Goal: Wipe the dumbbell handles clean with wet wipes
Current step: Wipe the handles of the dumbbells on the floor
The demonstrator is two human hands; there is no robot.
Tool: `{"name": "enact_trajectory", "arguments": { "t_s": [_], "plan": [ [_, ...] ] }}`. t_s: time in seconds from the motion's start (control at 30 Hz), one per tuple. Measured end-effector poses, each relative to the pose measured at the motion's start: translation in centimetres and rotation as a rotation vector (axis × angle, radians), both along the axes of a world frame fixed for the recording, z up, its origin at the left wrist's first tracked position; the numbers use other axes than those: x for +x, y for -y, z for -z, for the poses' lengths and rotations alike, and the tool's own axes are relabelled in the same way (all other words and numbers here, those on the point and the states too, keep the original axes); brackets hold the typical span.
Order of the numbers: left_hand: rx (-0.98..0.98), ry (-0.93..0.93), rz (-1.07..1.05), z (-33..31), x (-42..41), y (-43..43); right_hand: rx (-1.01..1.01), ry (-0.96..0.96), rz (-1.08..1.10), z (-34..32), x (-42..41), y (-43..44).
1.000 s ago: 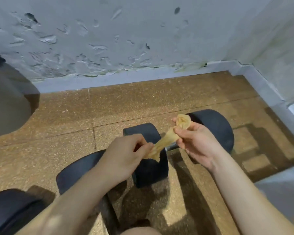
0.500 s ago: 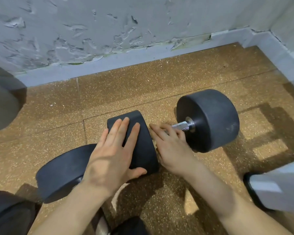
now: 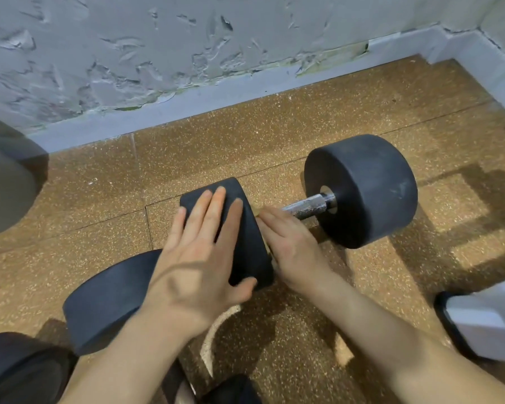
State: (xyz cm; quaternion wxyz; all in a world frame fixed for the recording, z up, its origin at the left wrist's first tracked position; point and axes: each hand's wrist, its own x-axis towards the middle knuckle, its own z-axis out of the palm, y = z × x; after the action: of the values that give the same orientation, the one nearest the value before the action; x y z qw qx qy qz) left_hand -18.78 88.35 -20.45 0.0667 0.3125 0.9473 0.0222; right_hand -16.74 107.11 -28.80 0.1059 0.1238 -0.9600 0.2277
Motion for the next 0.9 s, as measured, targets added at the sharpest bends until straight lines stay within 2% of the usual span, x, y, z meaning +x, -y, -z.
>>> {"name": "enact_trajectory", "arguments": {
  "t_s": [0.07,0.13,0.27,0.3,0.43,0.53,0.6,0.7,0.73,0.8,0.9],
  "plan": [
    [-0.097,-0.053,-0.038,0.8,0.9,-0.4,0.100,-0.052,-0.076,-0.2,-0.4,-1.5],
    [-0.118,-0.084,-0.036,1.1,1.0,-0.5,0.116,-0.086,-0.067,-0.5,-1.2,-3.3],
    [-0.095,-0.082,-0.013,0.6,0.8,-0.2,0.070,-0.065,0.263,-1.6,-1.8,-4.8],
    [-0.099,-0.069,-0.012,0.5,0.7,-0.2,0.046,-0.058,0.285,-1.7,-1.8,-4.0],
    [-0.066,-0.005,-0.017,0.2,-0.5,0.0,-0.070,-0.027,0.034,-1.2,-1.7,0.1],
    [0.015,0.048,-0.002,-0.2,-1.7,0.3,-0.019,-0.056,0.002,0.1,-1.6,-1.3],
    [0.055,0.080,-0.007,-0.6,-2.7,0.3,-0.001,-0.093,0.090,0.2,-1.5,-2.7],
    [0.053,0.168,-0.041,-1.1,-4.7,0.3,-0.116,-0.086,0.406,-0.9,-2.5,-2.9],
    [0.053,0.189,-0.050,-1.3,-5.3,0.3,-0.121,-0.087,0.427,-0.9,-2.7,-2.0],
    [0.033,0.162,-0.062,-1.7,-5.6,0.0,-0.105,-0.119,0.296,-0.1,-2.5,-0.1],
    [-0.023,0.001,-0.092,-1.5,-3.5,-0.9,-0.039,-0.163,0.030,2.0,-2.0,0.1]
  ]
}}
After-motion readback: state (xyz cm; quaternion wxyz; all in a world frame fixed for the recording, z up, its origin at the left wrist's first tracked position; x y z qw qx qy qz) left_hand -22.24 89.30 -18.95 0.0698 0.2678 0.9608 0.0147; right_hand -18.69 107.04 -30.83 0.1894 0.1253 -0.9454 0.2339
